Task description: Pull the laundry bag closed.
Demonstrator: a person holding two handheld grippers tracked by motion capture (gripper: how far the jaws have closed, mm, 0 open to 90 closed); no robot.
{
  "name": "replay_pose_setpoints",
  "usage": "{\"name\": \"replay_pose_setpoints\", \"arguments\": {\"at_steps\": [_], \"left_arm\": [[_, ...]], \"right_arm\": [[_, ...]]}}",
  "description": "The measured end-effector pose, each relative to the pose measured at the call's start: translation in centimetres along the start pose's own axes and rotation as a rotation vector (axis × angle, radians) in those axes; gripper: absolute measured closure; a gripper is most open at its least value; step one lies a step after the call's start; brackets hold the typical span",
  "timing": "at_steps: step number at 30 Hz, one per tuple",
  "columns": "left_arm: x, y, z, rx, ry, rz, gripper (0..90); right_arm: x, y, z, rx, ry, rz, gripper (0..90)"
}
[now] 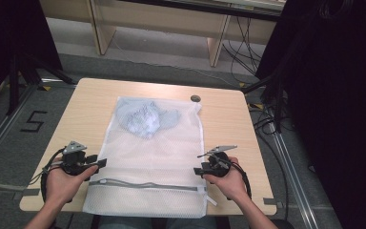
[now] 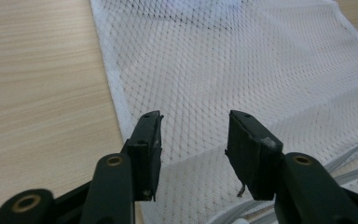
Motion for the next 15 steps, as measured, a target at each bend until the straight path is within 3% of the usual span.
{"name": "replay_pose_setpoints", "arguments": {"at_steps": [4,5,6,8,9,10,12,13,14,15], "left_arm": [[0.0,0.1,-0.1,0.0,0.004,-0.003,57.3],[0.0,0.1,-0.1,0.004,0.005,0.001,58.1],[-0.1,0.1,-0.1,-0.002,0.005,0.003,58.9],[-0.1,0.2,-0.2,-0.006,0.01,0.003,60.1],[0.0,0.2,-0.2,-0.012,0.013,0.004,60.3],[0.0,0.2,-0.2,-0.013,0.016,0.004,60.4],[0.0,0.2,-0.1,-0.016,0.014,0.004,60.7],[-0.1,0.1,-0.2,-0.017,0.019,0.003,61.8],[-0.1,0.1,-0.2,-0.017,0.019,0.003,62.0],[-0.1,0.2,-0.5,-0.011,0.043,0.003,62.3]], "right_arm": [[0.2,0.0,0.6,0.035,-0.046,-0.013,54.7],[0.0,-0.1,0.5,0.013,-0.029,-0.009,54.7],[-0.2,0.7,0.5,0.074,-0.01,0.036,54.8],[0.0,1.0,0.8,0.088,-0.038,0.03,54.7],[0.5,0.5,1.2,0.057,-0.084,0.0,53.8],[0.2,0.5,1.0,0.03,-0.056,-0.005,53.5],[0.0,0.7,1.0,0.031,-0.026,-0.009,53.4],[-0.1,1.0,1.4,-0.011,-0.047,-0.04,52.9],[-0.1,1.0,1.4,-0.011,-0.047,-0.04,52.9],[0.0,1.4,2.6,-0.088,-0.142,-0.067,52.0]]}}
Point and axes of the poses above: each handheld gripper's, and its own axes: x roughly forward along the jaws, z roughly out of its top, y roughly to its left, the point moved 9 cm from there along x, roughly forward along the jaws, and after that the axes turned 6 degrees about -z, right-handed, at the moved point
